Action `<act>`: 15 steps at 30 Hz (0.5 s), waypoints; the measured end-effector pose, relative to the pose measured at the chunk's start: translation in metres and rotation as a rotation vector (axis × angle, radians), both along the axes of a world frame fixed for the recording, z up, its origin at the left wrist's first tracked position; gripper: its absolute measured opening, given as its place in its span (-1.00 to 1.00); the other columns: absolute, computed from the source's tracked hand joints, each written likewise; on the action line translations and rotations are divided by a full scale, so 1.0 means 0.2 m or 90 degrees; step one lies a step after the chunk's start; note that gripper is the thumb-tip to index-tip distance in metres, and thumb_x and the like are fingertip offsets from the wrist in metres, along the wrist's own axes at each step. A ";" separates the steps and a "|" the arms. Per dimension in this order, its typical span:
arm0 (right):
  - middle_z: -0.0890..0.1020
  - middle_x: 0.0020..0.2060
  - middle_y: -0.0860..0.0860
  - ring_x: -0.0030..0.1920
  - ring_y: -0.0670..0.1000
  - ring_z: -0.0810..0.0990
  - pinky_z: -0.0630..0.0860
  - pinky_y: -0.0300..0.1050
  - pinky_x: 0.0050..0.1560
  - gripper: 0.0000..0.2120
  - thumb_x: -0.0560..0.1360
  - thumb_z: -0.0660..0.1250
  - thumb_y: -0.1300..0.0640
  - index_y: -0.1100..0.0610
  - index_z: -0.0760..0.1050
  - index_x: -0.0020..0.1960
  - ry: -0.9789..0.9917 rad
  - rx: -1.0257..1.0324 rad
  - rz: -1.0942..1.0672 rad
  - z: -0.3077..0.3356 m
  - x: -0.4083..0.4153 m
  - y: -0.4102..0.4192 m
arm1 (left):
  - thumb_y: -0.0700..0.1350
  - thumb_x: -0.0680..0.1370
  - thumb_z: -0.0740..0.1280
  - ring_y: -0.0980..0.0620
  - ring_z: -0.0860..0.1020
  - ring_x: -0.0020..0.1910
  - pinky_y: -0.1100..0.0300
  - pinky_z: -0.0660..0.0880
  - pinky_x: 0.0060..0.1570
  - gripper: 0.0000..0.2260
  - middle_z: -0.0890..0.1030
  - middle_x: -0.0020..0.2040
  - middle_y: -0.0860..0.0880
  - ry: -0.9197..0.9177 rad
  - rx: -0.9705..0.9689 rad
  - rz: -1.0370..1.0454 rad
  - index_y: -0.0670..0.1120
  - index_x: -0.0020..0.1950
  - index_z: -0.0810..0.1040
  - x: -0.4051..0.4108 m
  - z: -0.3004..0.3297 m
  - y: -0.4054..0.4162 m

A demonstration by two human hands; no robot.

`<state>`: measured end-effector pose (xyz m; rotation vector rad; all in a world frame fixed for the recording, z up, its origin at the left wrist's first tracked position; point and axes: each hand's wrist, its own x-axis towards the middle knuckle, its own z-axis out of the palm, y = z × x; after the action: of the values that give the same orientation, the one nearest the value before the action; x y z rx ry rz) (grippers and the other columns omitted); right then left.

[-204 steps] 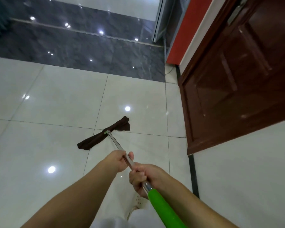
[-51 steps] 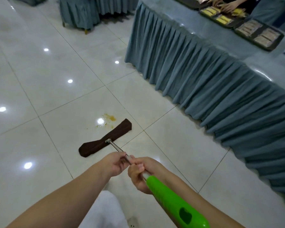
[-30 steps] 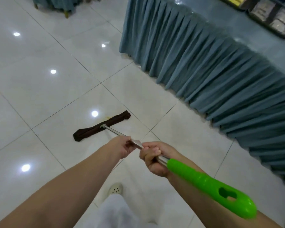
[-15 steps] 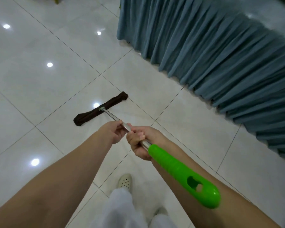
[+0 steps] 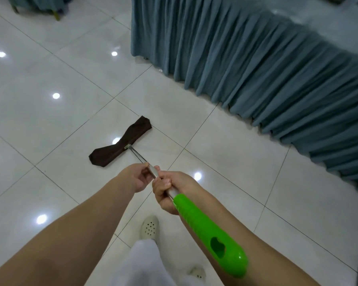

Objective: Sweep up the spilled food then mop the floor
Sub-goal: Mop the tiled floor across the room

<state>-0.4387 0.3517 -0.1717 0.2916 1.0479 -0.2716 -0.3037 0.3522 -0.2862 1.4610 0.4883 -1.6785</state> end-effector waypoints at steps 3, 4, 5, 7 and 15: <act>0.35 -0.39 0.02 -0.74 -0.12 0.28 0.27 -0.40 -0.75 -0.78 0.58 0.20 0.30 0.00 0.48 0.06 0.003 -0.006 -0.023 0.02 -0.23 0.09 | -0.19 0.64 0.17 -0.04 0.60 -0.58 0.22 0.49 -0.63 -0.80 0.61 -0.49 -0.20 -0.004 -0.005 -0.027 -0.25 -0.15 0.42 -0.23 0.01 0.06; 0.34 -0.39 0.01 -0.74 -0.12 0.28 0.27 -0.40 -0.74 -0.79 0.58 0.19 0.29 0.00 0.47 0.05 0.006 -0.012 -0.030 0.03 -0.31 0.12 | -0.19 0.64 0.16 -0.03 0.59 -0.60 0.24 0.48 -0.65 -0.81 0.60 -0.50 -0.20 -0.006 -0.005 -0.039 -0.25 -0.13 0.42 -0.32 0.01 0.08; 0.32 -0.38 0.00 -0.74 -0.12 0.28 0.26 -0.41 -0.74 -0.80 0.58 0.19 0.29 0.00 0.46 0.03 0.007 -0.016 -0.037 0.04 -0.39 0.14 | -0.19 0.65 0.16 -0.02 0.58 -0.61 0.24 0.47 -0.66 -0.82 0.60 -0.51 -0.19 -0.007 -0.008 -0.051 -0.25 -0.09 0.42 -0.40 0.01 0.10; 0.31 -0.38 -0.02 -0.75 -0.12 0.28 0.26 -0.42 -0.74 -0.81 0.58 0.20 0.28 0.01 0.47 -0.05 0.008 -0.014 -0.052 0.06 -0.55 0.20 | -0.19 0.65 0.15 -0.03 0.59 -0.59 0.22 0.48 -0.64 -0.86 0.60 -0.50 -0.20 0.004 -0.015 -0.071 -0.25 0.04 0.43 -0.58 0.01 0.14; 0.34 -0.46 0.01 -0.75 -0.11 0.28 0.26 -0.40 -0.76 -0.80 0.54 0.20 0.34 0.09 0.48 -0.16 0.034 -0.004 -0.145 0.11 -1.18 0.40 | -0.19 0.65 0.13 -0.08 0.61 -0.57 0.16 0.51 -0.63 -0.82 0.61 -0.47 -0.24 0.029 -0.033 -0.147 -0.29 0.01 0.42 -1.24 0.03 0.24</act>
<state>-0.6744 0.4316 -0.1497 0.4014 1.0673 -0.4897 -0.5513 0.4006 -0.2812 1.4894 0.3056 -1.8939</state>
